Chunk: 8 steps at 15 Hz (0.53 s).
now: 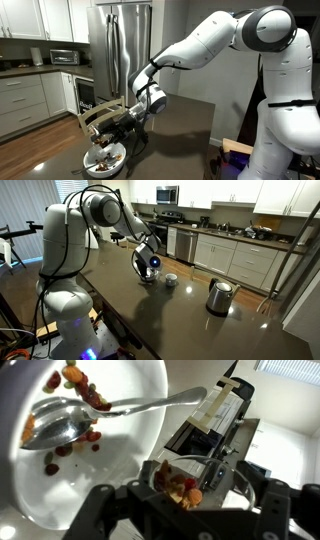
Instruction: Pick up the glass cup and pour some of it's content into the bowl
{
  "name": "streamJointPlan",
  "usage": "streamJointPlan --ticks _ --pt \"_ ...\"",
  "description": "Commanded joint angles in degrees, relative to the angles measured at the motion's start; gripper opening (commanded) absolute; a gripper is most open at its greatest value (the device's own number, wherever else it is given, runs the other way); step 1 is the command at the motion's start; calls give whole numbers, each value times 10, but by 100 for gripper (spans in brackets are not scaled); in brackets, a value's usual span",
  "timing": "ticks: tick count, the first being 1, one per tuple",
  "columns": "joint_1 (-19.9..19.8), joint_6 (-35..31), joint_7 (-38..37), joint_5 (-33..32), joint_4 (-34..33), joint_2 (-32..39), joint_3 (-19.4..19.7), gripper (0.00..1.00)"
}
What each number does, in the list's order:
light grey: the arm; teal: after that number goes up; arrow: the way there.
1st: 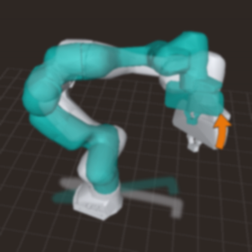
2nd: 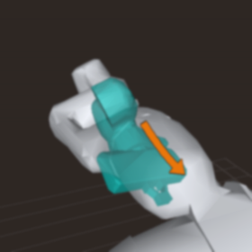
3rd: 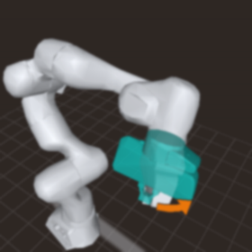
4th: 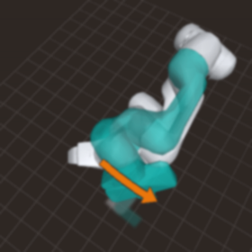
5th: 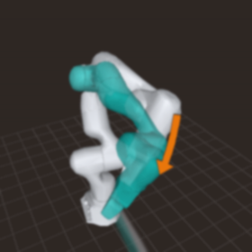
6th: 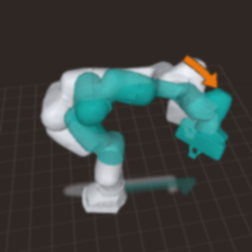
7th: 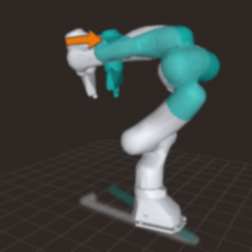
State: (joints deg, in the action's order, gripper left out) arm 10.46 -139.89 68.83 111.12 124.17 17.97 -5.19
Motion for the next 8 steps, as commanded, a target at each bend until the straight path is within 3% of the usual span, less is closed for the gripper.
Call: streamJointPlan --ticks 1,5,6,8 --pt "4 1 -2 -1 2 -1 5 84" --pt "5 1 -2 -1 8 -1 5 84" --pt "5 1 -2 -1 8 -1 5 59" --pt "8 -5 22 8 8 -1 6 59"
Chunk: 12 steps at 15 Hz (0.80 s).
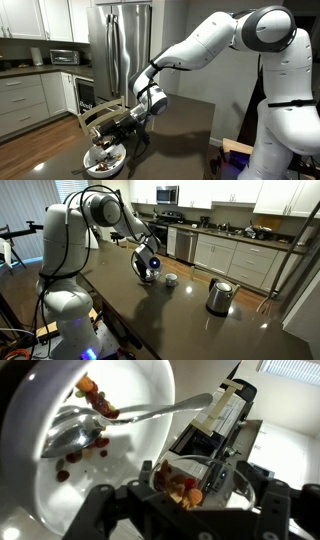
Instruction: Pick up the glass cup and pour some of it's content into the bowl
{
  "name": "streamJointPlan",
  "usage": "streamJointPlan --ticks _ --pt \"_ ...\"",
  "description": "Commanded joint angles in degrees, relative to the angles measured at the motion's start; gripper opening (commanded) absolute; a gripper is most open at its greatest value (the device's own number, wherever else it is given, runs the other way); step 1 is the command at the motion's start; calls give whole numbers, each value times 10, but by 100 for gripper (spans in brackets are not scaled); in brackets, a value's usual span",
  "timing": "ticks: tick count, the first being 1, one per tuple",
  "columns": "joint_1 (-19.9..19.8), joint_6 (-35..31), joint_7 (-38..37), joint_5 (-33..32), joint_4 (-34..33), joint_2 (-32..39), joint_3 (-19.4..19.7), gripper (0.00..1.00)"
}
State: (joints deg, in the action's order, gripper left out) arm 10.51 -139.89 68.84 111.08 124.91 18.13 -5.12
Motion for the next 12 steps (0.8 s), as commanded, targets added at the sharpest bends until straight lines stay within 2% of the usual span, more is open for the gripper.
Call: streamJointPlan --ticks 1,7,12 --pt "9 -6 27 10 2 -3 5 59" --pt "18 -13 72 20 5 -7 3 59" --pt "28 -17 146 44 7 -10 3 59"
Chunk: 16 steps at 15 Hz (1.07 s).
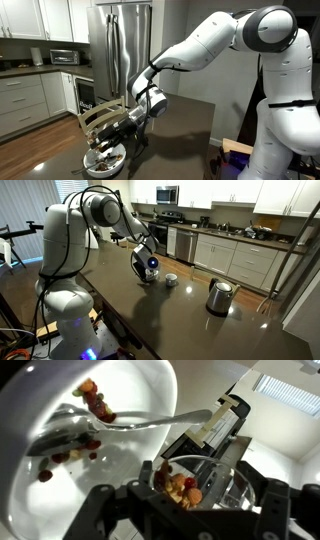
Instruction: Pick up the glass cup and pour some of it's content into the bowl
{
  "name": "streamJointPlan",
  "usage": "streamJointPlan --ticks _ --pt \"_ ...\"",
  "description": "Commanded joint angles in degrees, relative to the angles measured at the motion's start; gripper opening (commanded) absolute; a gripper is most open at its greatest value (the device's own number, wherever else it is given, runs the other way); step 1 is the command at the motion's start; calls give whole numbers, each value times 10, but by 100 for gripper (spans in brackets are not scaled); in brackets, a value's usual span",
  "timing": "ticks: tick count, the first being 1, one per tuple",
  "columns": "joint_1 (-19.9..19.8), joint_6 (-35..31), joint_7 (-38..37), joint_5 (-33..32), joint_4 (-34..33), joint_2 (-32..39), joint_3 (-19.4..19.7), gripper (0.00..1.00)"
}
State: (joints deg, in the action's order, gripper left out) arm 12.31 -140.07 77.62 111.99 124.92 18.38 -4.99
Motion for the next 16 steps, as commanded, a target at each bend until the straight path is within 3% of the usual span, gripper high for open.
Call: streamJointPlan --ticks 1,9,14,16 --pt "11 -16 73 43 6 -12 2 59" --pt "7 -12 133 58 6 -11 13 59" --pt "6 -13 141 57 3 -7 21 59" --pt "5 -11 108 40 3 -6 19 59"
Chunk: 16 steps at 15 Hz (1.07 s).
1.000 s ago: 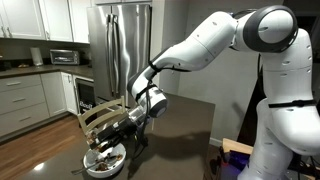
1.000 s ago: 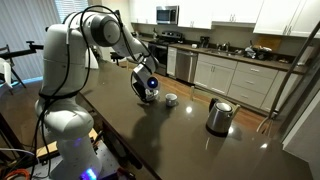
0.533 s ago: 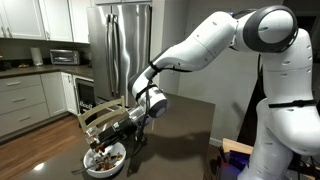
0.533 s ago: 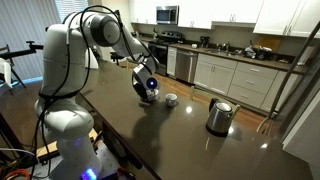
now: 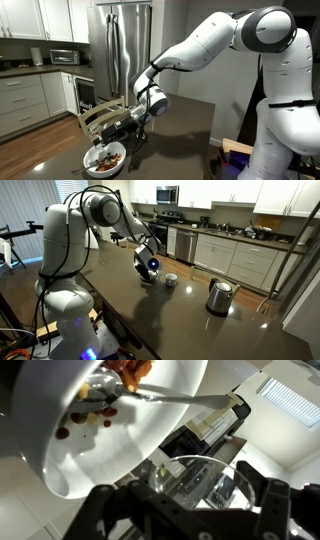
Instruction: Pick up the glass cup and pour some of it's content into the bowl
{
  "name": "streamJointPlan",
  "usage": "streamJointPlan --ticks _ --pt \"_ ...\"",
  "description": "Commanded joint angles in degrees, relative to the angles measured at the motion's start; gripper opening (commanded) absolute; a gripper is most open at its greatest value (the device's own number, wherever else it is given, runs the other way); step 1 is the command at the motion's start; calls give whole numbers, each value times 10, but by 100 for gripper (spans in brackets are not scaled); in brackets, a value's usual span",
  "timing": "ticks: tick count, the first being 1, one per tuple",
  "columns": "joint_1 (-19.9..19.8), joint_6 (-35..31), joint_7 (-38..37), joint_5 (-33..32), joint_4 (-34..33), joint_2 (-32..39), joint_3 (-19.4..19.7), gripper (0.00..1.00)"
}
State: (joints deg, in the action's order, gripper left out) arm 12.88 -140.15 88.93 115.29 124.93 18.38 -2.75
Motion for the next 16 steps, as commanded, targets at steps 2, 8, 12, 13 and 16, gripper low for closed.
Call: streamJointPlan --ticks 2,8,12,13,16 --pt "-5 -4 -66 -24 4 -6 -5 59" --pt "-11 -1 -201 -90 4 -11 -2 59" --pt "-15 -3 -232 -100 3 -16 -1 59" --pt "-16 -3 -235 -100 3 -17 0 59" --pt "-16 -2 -236 -100 2 -19 3 59"
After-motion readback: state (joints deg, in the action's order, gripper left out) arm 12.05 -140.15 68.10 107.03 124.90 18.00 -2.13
